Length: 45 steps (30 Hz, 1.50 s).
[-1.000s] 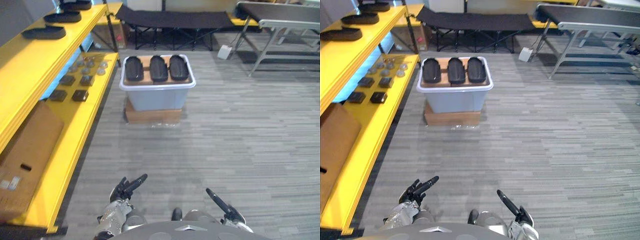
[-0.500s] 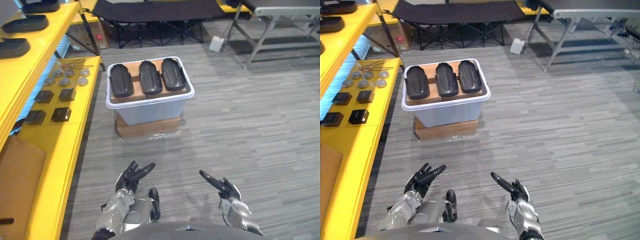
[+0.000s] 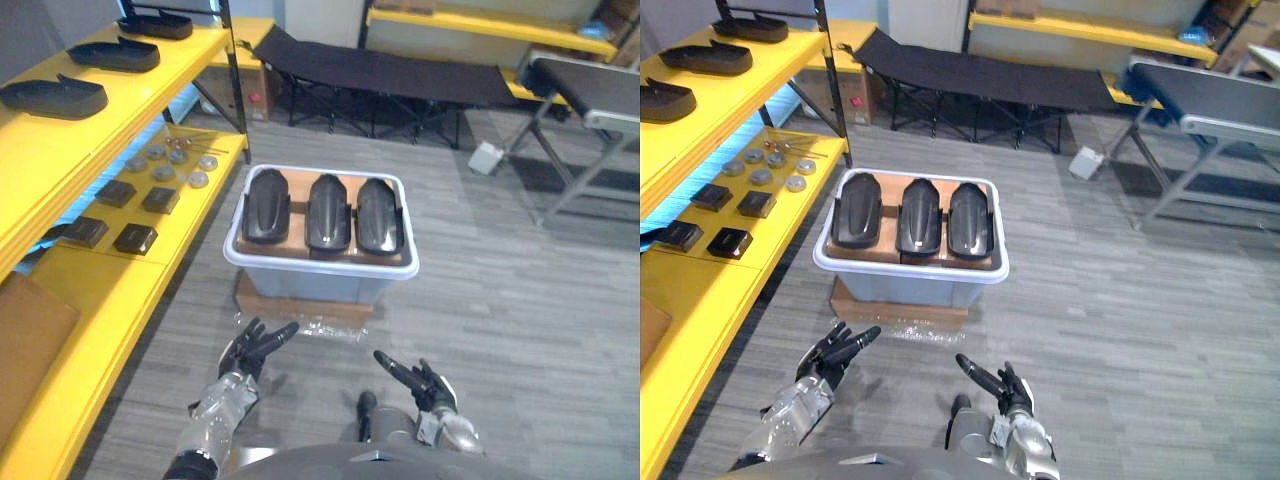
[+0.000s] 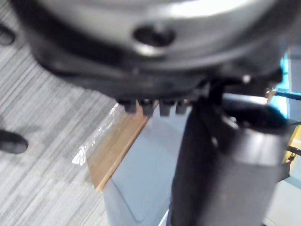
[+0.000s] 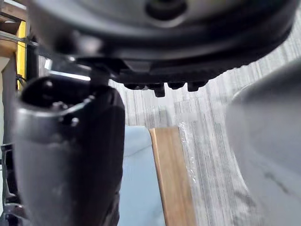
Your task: Walk over and take three plastic housings, then place them on the shelf
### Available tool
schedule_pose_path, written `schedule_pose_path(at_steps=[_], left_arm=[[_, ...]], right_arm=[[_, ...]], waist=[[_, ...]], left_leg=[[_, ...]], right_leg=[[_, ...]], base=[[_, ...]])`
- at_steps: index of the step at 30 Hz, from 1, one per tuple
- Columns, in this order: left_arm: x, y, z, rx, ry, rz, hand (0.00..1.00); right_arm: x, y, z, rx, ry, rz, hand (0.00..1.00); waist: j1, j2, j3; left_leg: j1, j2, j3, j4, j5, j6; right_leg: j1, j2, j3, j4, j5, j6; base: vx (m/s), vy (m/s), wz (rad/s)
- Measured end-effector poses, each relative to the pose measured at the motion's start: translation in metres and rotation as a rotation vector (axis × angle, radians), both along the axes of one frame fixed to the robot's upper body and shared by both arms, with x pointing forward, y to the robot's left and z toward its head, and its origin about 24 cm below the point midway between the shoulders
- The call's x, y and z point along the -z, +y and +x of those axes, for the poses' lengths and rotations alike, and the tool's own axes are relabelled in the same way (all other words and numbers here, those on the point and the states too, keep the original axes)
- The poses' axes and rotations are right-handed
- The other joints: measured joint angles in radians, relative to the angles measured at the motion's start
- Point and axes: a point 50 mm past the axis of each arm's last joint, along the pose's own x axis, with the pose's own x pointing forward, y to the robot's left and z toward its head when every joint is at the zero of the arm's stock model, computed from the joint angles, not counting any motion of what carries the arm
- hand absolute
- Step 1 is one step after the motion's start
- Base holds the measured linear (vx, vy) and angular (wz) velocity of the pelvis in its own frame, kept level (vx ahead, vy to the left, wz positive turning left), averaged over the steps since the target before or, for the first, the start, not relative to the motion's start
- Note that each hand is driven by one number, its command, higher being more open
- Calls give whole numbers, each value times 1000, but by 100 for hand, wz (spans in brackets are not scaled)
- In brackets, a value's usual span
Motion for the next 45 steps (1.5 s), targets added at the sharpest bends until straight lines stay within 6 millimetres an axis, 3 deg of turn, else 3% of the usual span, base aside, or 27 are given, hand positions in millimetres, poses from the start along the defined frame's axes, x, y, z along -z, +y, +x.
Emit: schedule_pose_path(at_steps=[1,2,3,5,6,7,8,9,12,15,19,23,28,31,32,37,40,45], left_arm=[[0,-7,-1,-8,-4,-28,100],[1,-15,-4,-11,1,-54,100],[3,-18,-6,-5,10,-63,100],[3,-22,-5,25,7,-82,100],[1,-24,-1,45,-9,-87,100],[0,-24,1,51,-18,-90,100],[-4,-22,8,53,-41,-78,100],[-8,-20,13,57,-61,-65,100],[-28,-11,32,22,-167,-44,100],[-43,-3,31,-23,-244,-11,100],[-47,-4,26,-44,-254,0,100],[-38,-4,-4,-95,-175,9,100],[-24,-1,-43,-137,-26,48,100],[-15,2,-71,-153,86,90,100],[-13,4,-75,-155,104,104,100],[-7,17,-82,-110,130,227,100],[-1,19,-86,-62,147,233,100],[-4,14,-79,83,70,206,100]], right_arm=[[-6,-3,4,15,-36,-23,100],[-10,-6,4,33,-52,-40,100],[-11,-8,2,39,-53,-47,100],[-15,-13,2,63,-73,-56,100],[-19,-18,3,77,-96,-70,100],[-22,-22,5,85,-113,-82,100],[-30,-29,8,84,-144,-111,100],[-32,-28,7,80,-158,-113,100],[-35,-22,-6,68,-165,-109,100],[-33,-8,-28,34,-141,-63,100],[-42,9,-45,-35,-163,-9,100],[-65,22,-49,-80,-253,21,100],[-96,16,-38,-42,-401,-17,100],[-106,5,-33,7,-450,-59,100],[-106,1,-34,27,-447,-67,100],[-98,-24,-22,120,-416,-161,100],[-87,-54,-7,163,-336,-235,100],[-81,-95,32,245,-240,-350,100]], waist=[[-12,23,0],[-27,20,11],[-27,11,22],[-28,-7,32],[-32,5,30],[-38,15,26],[-55,27,25],[-61,18,21],[-70,7,22],[-83,7,19],[-89,5,14],[-109,-7,7],[-104,-28,-18],[-90,-35,-53],[-81,-24,-57],[-81,-16,-77],[-77,3,-81],[-51,10,-84]], left_leg=[[-75,29,20,141,18,-18],[-154,63,53,320,79,-23],[-183,82,98,372,83,-25],[-182,102,174,247,61,-21],[-180,98,187,96,86,-14],[-180,94,182,3,136,-11],[-159,68,182,-112,263,-21],[-142,47,189,-159,285,-17],[-117,17,212,-256,313,-10],[-52,17,220,-320,321,-14],[-39,18,234,-342,323,-15],[-23,17,248,-358,318,-20],[-26,17,254,-360,304,-22],[-28,16,255,-362,297,-21],[-32,16,255,-362,298,-20],[-39,7,227,-381,331,-16],[-40,-2,209,-399,346,-12],[-41,-8,177,-430,372,-10]], right_leg=[[22,12,-29,-25,-7,-11],[78,21,-47,-77,-7,-21],[131,20,-54,-112,-4,-26],[176,13,-61,-140,-1,-34],[182,9,-61,-146,-2,-30],[183,9,-59,-146,-2,-26],[177,-3,-37,-141,-2,-9],[171,-13,-30,-148,-1,-6],[158,-38,-31,-174,-1,4],[196,-35,-35,-186,-2,6],[203,-33,-37,-200,-3,6],[208,-34,-36,-203,-12,16],[206,-33,-35,-204,-18,15],[204,-34,-35,-206,-18,16],[201,-34,-35,-208,-18,16],[204,-37,-62,-215,-14,18],[206,-40,-79,-216,-12,22],[206,-43,-111,-217,-12,22]], base=[[288,-267,51],[322,-279,60],[259,-227,38],[222,-124,2],[199,-48,-16],[304,66,-32],[275,78,-25],[259,75,-19],[159,64,-5],[158,22,-4],[54,-10,-4],[-18,-5,-4],[-70,-5,-2],[-32,-4,-1],[-13,-5,6],[-3,-10,16],[1,-6,19],[-4,-4,18]])
